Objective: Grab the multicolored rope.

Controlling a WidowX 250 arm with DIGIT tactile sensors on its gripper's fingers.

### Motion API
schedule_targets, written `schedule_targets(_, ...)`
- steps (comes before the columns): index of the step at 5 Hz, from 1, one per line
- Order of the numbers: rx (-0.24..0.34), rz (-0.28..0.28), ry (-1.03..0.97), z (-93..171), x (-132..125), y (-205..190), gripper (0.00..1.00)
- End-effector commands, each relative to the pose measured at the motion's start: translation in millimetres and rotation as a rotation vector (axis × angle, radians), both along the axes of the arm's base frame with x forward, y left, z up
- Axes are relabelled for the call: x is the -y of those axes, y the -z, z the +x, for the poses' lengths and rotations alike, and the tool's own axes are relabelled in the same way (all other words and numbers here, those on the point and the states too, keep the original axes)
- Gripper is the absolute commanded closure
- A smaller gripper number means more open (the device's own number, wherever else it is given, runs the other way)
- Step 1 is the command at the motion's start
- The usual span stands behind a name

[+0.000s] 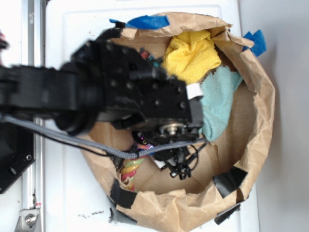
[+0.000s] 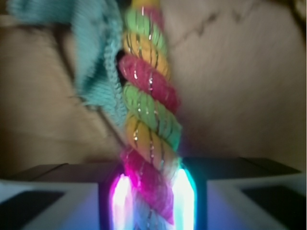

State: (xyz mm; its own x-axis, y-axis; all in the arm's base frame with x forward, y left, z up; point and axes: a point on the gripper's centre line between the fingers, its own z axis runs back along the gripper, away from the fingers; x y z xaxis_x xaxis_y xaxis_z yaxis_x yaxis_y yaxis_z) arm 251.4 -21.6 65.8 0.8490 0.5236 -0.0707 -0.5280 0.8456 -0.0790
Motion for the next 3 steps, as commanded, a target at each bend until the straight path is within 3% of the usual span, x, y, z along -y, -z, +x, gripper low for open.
schedule_targets(1,0.12,0.128,0.08,13.0,-19.3,-105.8,1.0)
schedule_targets(3,0.14,0.125,0.052,1.5,-28.8,-129.3,1.0)
